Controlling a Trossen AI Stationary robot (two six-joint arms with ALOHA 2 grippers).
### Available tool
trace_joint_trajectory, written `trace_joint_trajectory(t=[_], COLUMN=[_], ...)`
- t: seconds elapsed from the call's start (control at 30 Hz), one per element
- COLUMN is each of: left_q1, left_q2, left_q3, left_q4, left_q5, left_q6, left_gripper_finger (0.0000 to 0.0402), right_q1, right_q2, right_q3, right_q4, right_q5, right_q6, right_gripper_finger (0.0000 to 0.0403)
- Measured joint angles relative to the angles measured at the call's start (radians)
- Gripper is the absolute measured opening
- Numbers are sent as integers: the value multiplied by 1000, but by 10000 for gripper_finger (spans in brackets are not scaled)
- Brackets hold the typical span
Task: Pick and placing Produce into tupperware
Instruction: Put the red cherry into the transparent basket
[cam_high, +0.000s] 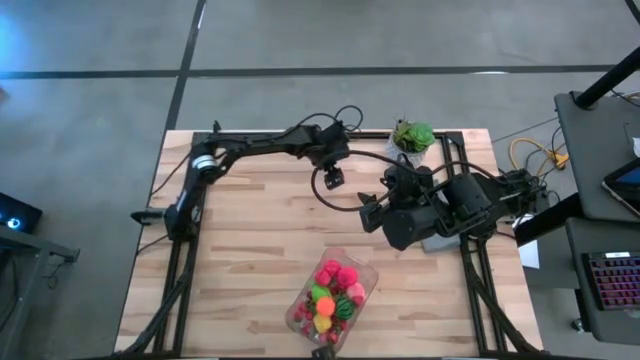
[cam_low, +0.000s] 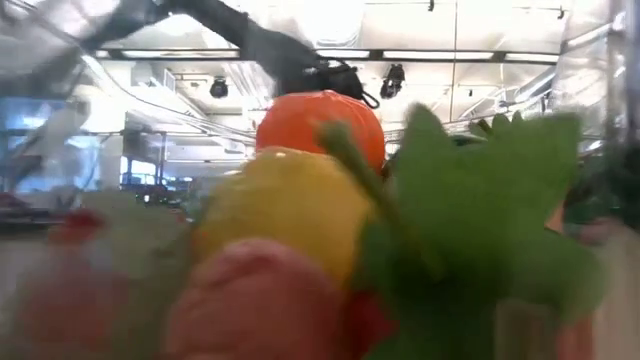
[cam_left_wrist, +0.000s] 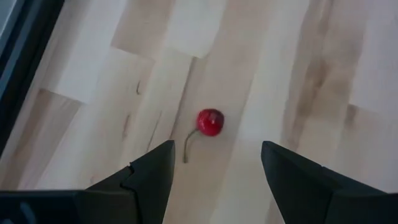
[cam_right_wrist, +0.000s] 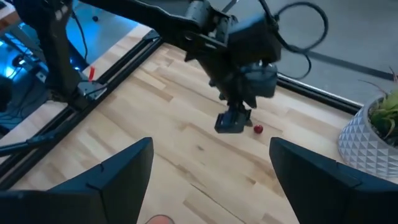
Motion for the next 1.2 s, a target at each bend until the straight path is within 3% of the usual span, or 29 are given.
trace_joint_trajectory(t=[0.23, 0.6, 1.2], left_q1=[-5, -34, -32], left_q2=[79, 71, 178], left_q3=[131, 239, 252], left_q4=[-75, -324, -187], left_q5=[-17, 74, 66], left_q6=[-19, -57, -71], left_gripper_finger=[225, 225, 225], right_q1=[0, 5, 9], right_q2=[0, 0, 0], right_q3=[0, -2, -2], right_q4=[0, 1, 1], right_q5=[3, -5, -33], right_q6=[29, 60, 22], right_gripper_finger=[315, 315, 307])
